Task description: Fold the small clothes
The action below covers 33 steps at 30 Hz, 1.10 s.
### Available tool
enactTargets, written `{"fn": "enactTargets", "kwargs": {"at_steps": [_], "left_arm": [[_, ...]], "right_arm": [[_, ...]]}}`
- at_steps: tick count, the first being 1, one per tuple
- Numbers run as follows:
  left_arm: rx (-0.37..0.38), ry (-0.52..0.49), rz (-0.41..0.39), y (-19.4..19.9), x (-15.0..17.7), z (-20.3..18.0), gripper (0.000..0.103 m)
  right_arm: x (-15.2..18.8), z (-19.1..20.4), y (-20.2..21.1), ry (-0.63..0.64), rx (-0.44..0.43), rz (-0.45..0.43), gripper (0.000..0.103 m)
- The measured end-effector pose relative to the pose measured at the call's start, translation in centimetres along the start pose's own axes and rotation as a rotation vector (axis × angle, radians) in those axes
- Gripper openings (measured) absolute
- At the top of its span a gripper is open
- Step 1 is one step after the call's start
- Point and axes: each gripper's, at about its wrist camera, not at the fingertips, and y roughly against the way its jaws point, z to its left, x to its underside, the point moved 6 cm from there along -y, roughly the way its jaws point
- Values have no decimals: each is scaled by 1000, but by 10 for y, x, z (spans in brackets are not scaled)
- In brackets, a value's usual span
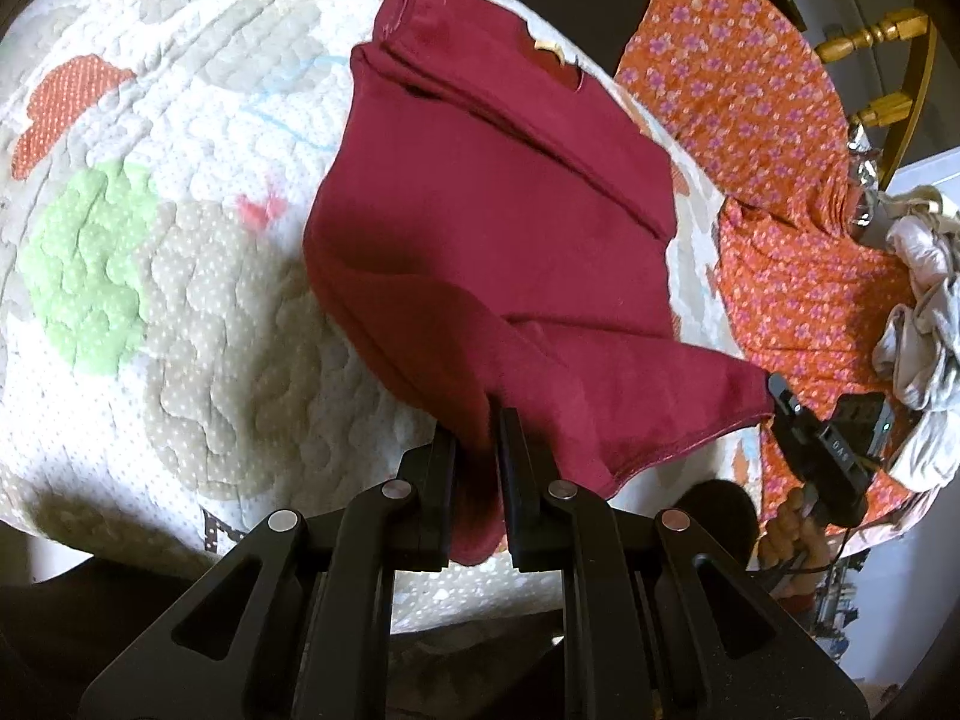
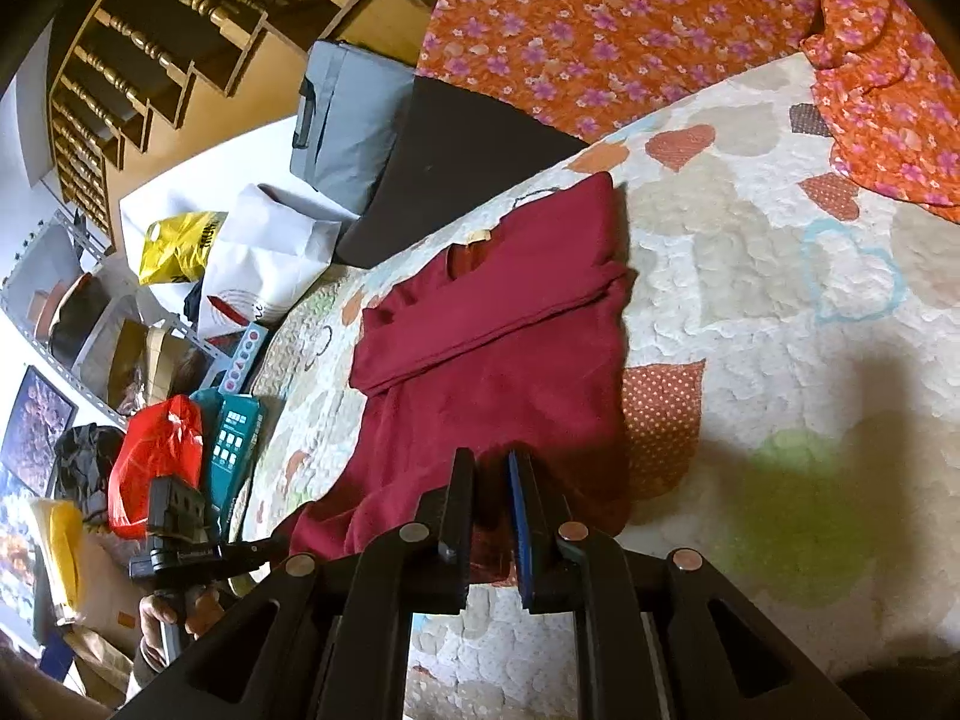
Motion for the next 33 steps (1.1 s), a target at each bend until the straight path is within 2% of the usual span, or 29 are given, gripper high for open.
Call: {"fn": "enactTargets", "kwargs": {"at_steps": [5,14,19,25,27,33], "left_arm": [[-21,0,20,-7,5,3,12],[-46,-3,40,-14,8,4,12],[-61,1,57,-20,11,6,12],[-99,42,93,-34,13,13,12],[-111,46,101,-37,13,14,12],[-123,59,112,-42,16,18,12]], "right_arm": [[8,-3,-7,-6,2,38,10],[44,-27,-31,-119,18,203,11],[67,-24,-43,-162,-40,276,13],[82,-27,-55,-245,-98,301,13],[88,-25,-59,-243,-89,327,14],[90,-18,-61,-228,-96,306,25]]}}
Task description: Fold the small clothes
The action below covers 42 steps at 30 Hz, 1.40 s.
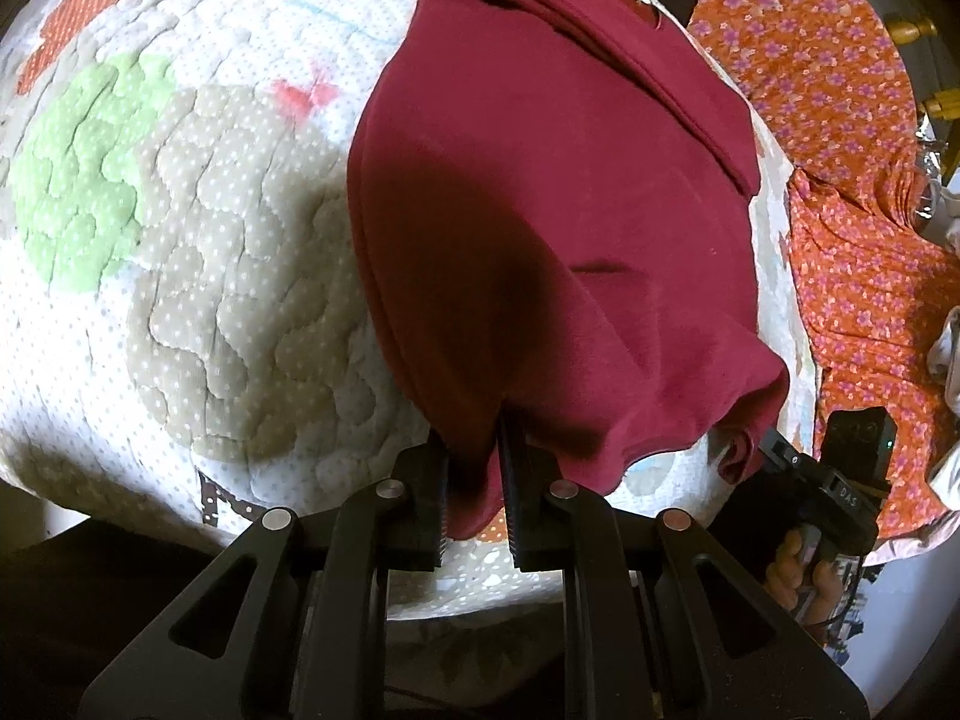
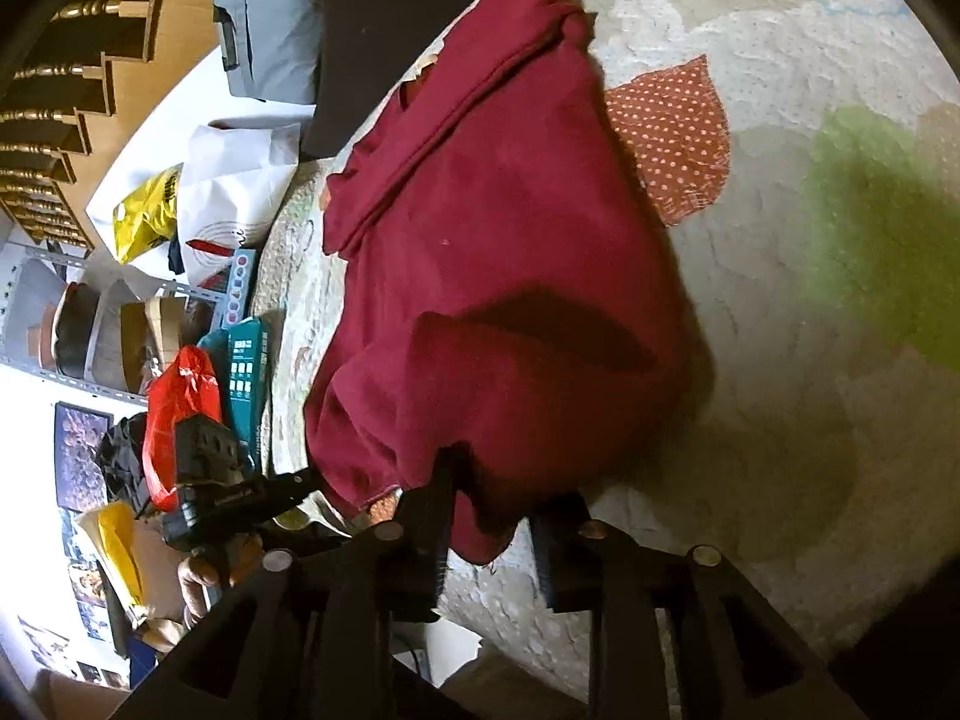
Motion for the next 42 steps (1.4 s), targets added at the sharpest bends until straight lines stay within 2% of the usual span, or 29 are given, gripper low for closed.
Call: {"fn": "enactTargets", "kwargs": {"at_steps": [1,3,6,8,10,14,15,16,17,18,19,21,25,28,34,42], "left_arm": [[-2,-1,4,-1,1,0,13],[-7,-6,16,-4,3,-1,26],[10,-4,12,-5,7,-5,32],[13,0,9,-6,7,-5,36],[18,15,12,-8,7,-4,37],[11,-4,8,-8,8,-6,37],[12,-15,6,-10,9,-12,37],[15,-32,7,-11,9,-16,37],[20,-52,7,-11,10,-20,31],[25,-58,-1,-10,11,-22,14],[25,-61,-7,-8,10,-21,8],[55,-56,-21,-1,8,-22,7],[158,-60,-93,37,-6,-33,6],[190,-65,-159,64,-23,-37,6],[180,-50,-237,91,-63,-36,6],[143,-20,-315,107,-130,-32,6]], "right_arm": [[1,-1,-2,-2,5,2,25],[3,-2,-5,-14,0,10,26],[5,0,-3,-25,-9,16,28],[5,7,3,-7,-33,-2,33],[4,10,7,1,-38,-24,43],[7,11,0,6,-54,-12,43],[8,12,-2,20,-51,-10,41],[10,14,-3,33,-50,-6,35],[11,16,-3,50,-48,-2,31],[12,19,-1,76,-44,-2,25],[12,24,3,114,-34,-15,18],[8,36,15,171,-34,-55,12],[-8,60,45,228,-77,-123,11],[-26,75,62,253,-102,-175,11],[-64,93,75,273,-125,-257,11],[-115,109,77,300,-106,-311,11]]}}
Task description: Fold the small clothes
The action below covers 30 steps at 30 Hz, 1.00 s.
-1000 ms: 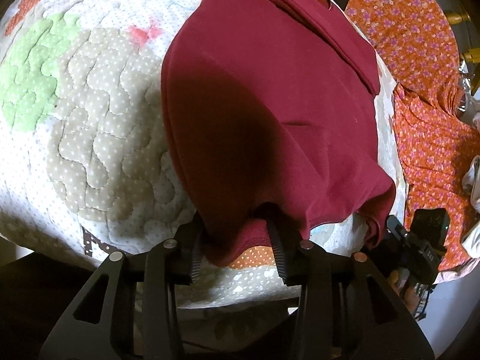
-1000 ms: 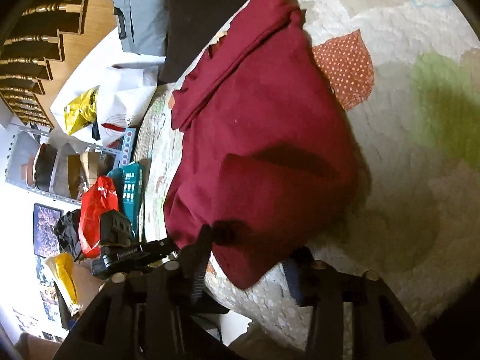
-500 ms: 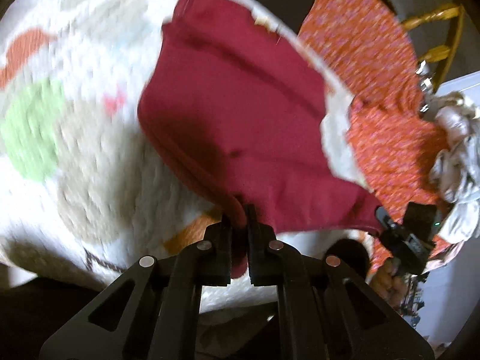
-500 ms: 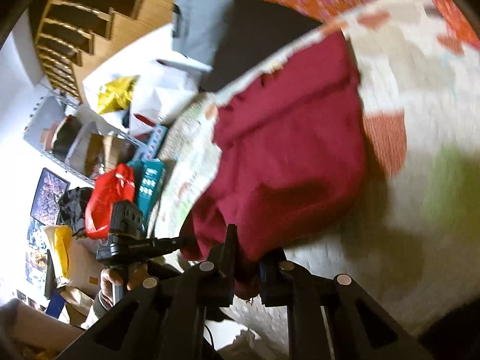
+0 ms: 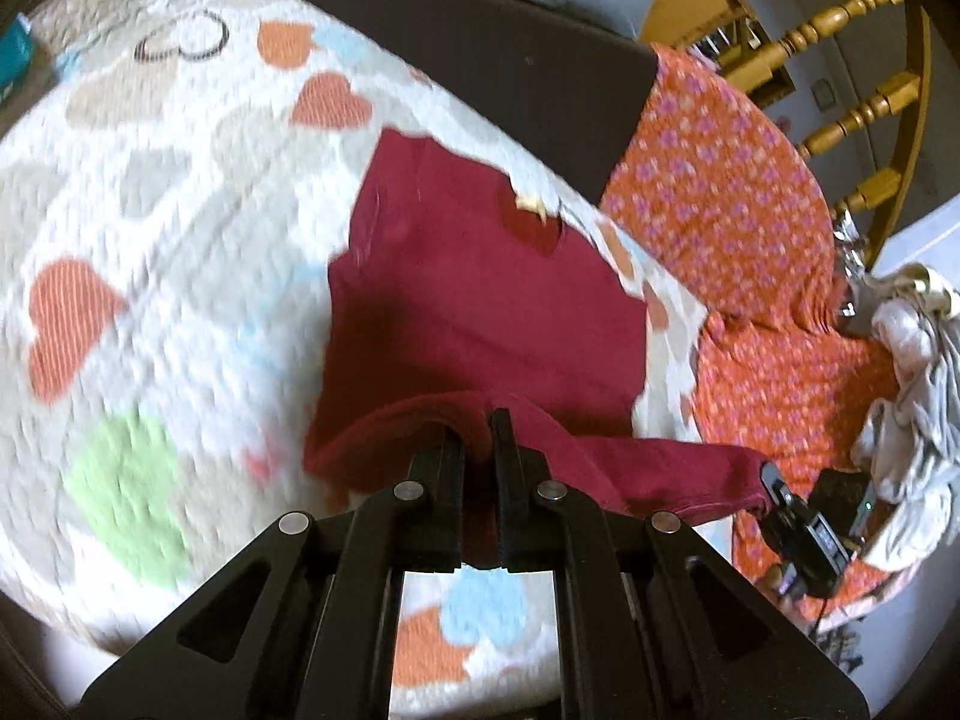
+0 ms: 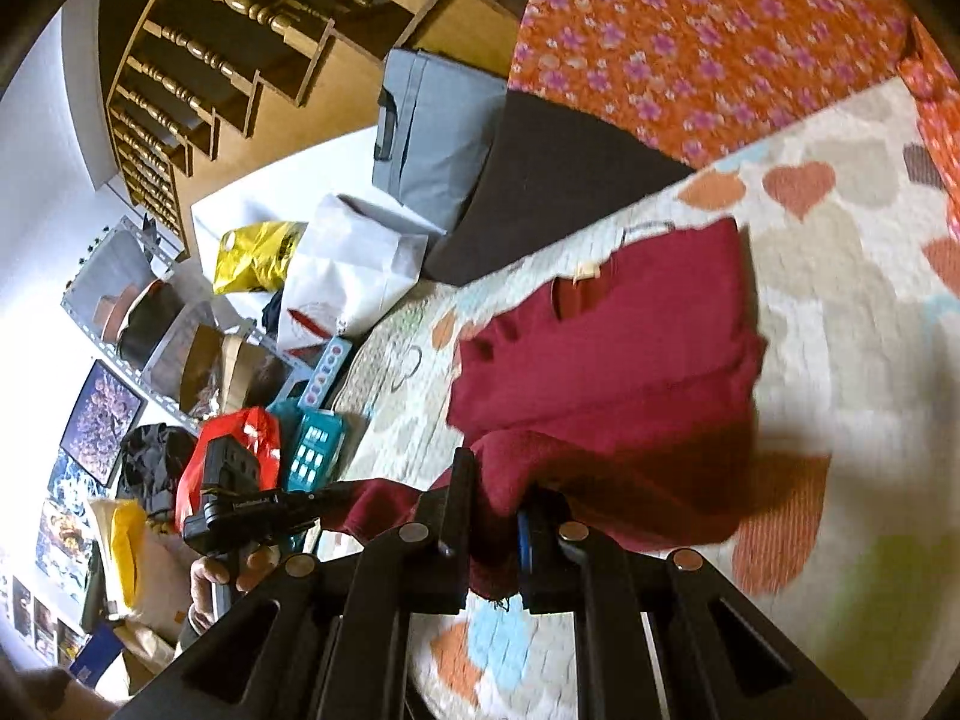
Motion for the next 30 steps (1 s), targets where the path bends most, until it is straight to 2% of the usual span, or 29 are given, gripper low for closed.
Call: {"fn": "enactTargets", "kwargs": {"at_steps": [8,17,23,30], "left_arm": [[-58,-10,-47,-28,-66,-11,6],[-123,-15,-55,-78,-129,-16,6],[-176,9,-32,-121,-158,-1,6],[-230,22,-6,-159,-177,16,6]], "right_arm": [[-53,-11,-32,14,42,-26,11],[-106,-48,-74,-9,92,-26,11],[-126,-89,-114,-59,131,7,11],[-141,-143,-159,-159,150,29,11]]}}
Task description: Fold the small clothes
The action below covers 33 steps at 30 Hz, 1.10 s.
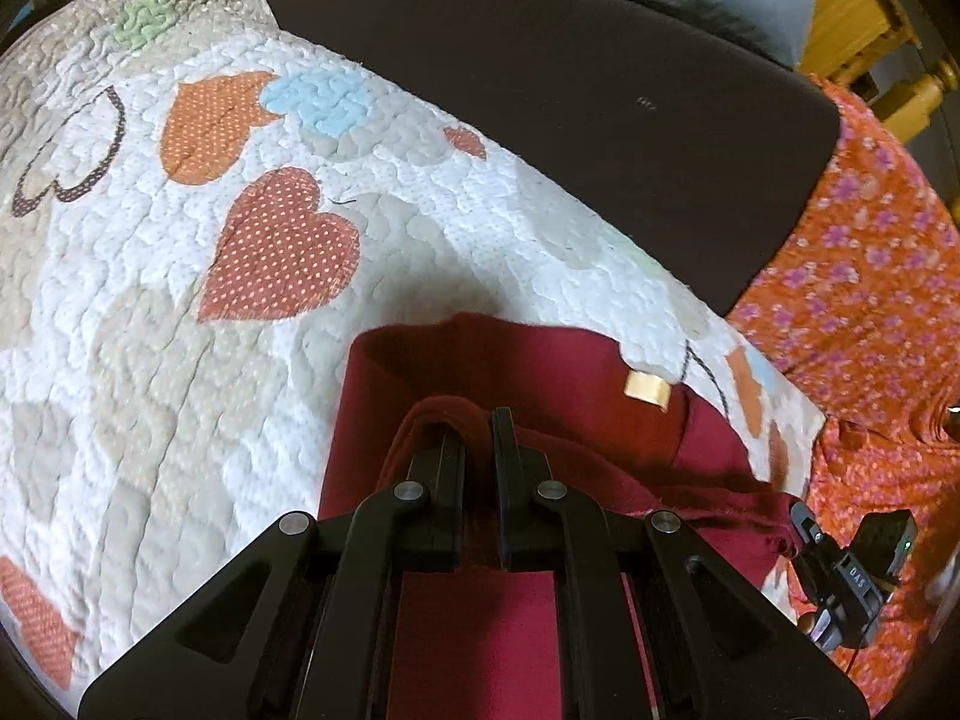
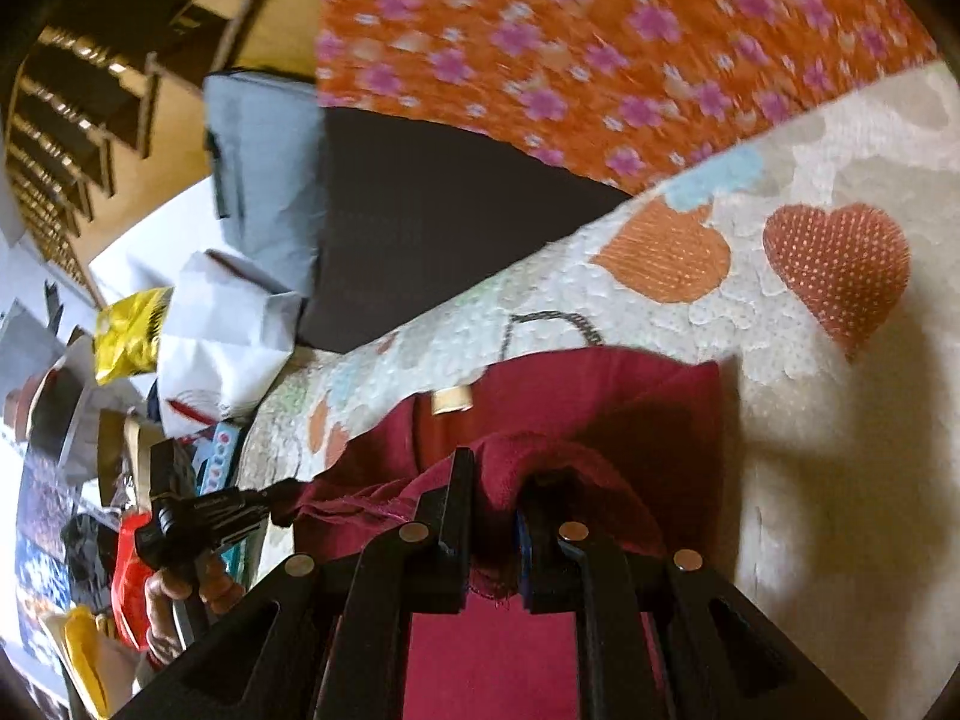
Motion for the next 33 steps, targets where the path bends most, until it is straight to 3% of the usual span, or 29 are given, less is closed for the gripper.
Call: {"fn": "enactTargets", "kwargs": {"at_steps": [6,10,12,16,17,19,20,21,24,27,29,33], "left_arm": [[12,6,0,-17,-14,-2,6],[54,22,30,-19,-19,1,8],[80,14,25,-12,-21,-1,12],[105,-5,8,0,-22,-8,16],[102,-12,2,3,-22,-10,22],[94,-14,-13,6,-23,-11,47],[85,-9,-38,9,-24,-10,67],[90,1,-59,12,-26,-9,73],[104,37,-54,11,-28,-1,73],[91,13,-64,17,-26,-1,73],[95,-7,-66,20,-23,-5,73],[101,-67,-65,21,-13,-24,73]], "right_arm": [[-21,-13,-16,-54,-22,-39,11],[-32,-29,-33,-144,-27,55,11],[-39,-32,-25,-192,-82,46,11],[-44,-20,-10,-142,-84,28,12],[-45,-16,-8,-131,-88,26,12],[-45,-11,-6,-135,-108,28,13],[-46,-10,-6,-153,-134,36,15],[-46,-9,-8,-182,-174,45,17],[-43,-12,-6,-229,-201,67,33],[-51,-13,15,-179,-128,-27,34],[-52,-9,28,-168,-136,-73,34],[-35,20,16,40,-16,-26,34]]}}
